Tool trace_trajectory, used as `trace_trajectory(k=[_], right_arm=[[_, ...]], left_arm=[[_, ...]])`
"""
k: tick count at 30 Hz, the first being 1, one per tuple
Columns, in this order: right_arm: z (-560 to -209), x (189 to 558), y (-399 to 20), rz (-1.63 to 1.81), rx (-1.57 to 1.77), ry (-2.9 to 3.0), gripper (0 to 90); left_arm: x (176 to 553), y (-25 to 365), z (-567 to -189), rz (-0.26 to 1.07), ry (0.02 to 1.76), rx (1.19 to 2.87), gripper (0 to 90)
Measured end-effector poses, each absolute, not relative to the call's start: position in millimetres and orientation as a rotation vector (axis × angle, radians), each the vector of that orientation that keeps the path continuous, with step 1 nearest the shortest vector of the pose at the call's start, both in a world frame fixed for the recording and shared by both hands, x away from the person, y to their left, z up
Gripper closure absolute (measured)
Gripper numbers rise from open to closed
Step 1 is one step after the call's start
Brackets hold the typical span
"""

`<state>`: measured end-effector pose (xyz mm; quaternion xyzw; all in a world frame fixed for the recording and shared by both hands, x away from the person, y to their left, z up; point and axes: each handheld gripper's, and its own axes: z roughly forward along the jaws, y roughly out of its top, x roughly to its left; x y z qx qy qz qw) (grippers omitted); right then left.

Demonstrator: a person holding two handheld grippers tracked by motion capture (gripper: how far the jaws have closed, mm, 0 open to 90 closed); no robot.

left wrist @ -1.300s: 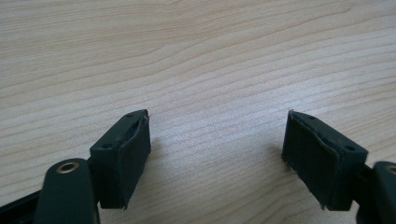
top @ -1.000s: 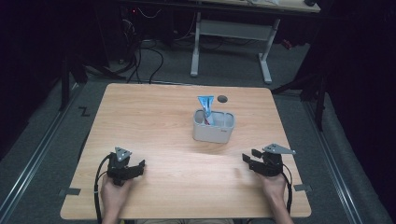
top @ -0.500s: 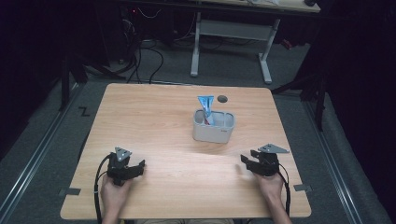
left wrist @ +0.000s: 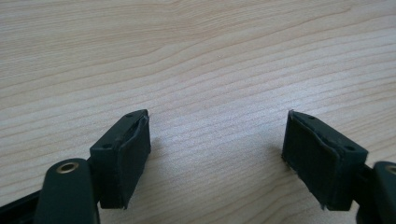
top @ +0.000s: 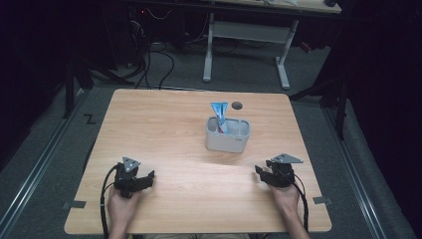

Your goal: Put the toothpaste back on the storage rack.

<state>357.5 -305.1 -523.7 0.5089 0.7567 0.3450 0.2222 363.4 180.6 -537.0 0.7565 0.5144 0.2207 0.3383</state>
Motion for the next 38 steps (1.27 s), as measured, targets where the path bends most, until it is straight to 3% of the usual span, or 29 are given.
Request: trace_trajectory(k=[38], right_arm=[[-530.7, 362.9, -300.6, 0.896, 1.401, 2.105, 39.9]], left_arm=[[363.3, 180.8, -536.9, 0.574, 1.342, 1.969, 23.8]])
